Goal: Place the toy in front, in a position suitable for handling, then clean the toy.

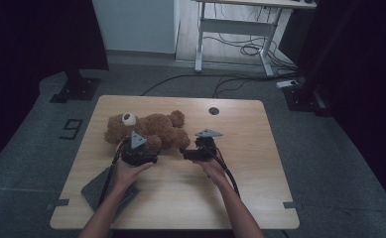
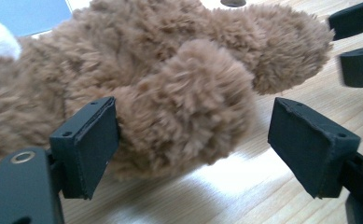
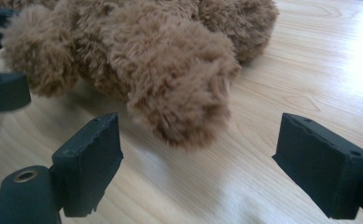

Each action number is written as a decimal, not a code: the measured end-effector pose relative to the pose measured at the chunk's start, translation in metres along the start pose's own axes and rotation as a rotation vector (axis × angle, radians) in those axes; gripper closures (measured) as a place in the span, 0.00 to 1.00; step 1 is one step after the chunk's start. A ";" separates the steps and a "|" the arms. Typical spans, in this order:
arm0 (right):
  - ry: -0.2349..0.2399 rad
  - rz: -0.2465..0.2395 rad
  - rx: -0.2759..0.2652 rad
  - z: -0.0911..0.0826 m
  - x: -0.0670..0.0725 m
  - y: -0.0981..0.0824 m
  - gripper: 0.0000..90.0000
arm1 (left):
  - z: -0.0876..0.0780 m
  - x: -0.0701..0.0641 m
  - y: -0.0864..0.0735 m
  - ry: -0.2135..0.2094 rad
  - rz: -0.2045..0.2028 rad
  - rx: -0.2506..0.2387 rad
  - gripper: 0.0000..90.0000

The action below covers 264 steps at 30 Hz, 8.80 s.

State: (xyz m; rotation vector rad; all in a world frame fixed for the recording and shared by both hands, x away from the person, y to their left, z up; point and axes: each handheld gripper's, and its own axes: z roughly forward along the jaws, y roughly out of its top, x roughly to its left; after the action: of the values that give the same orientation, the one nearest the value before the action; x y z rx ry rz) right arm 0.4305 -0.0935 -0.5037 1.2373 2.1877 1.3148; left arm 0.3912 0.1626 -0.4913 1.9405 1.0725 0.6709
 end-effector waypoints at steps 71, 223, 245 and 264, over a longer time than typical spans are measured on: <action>-0.164 -0.026 -0.252 -0.083 -0.020 -0.009 0.73 | -0.054 -0.044 0.048 -0.261 -0.054 -0.239 0.87; -0.040 0.142 -0.257 -0.109 -0.033 -0.108 0.51 | -0.092 0.034 -0.126 0.025 -0.149 0.212 0.23; -0.040 0.144 -0.254 -0.107 -0.033 -0.108 0.51 | -0.108 0.046 -0.123 0.008 -0.195 0.100 0.84; -0.040 0.142 -0.252 -0.108 -0.033 -0.108 0.51 | -0.134 0.040 -0.100 -0.070 -0.218 -0.048 0.84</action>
State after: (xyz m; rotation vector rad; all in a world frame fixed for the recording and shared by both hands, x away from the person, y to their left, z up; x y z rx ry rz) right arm 0.3264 -0.2038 -0.5411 1.3239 1.8669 1.5511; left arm 0.2670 0.2812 -0.5002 1.7614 1.1921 0.5001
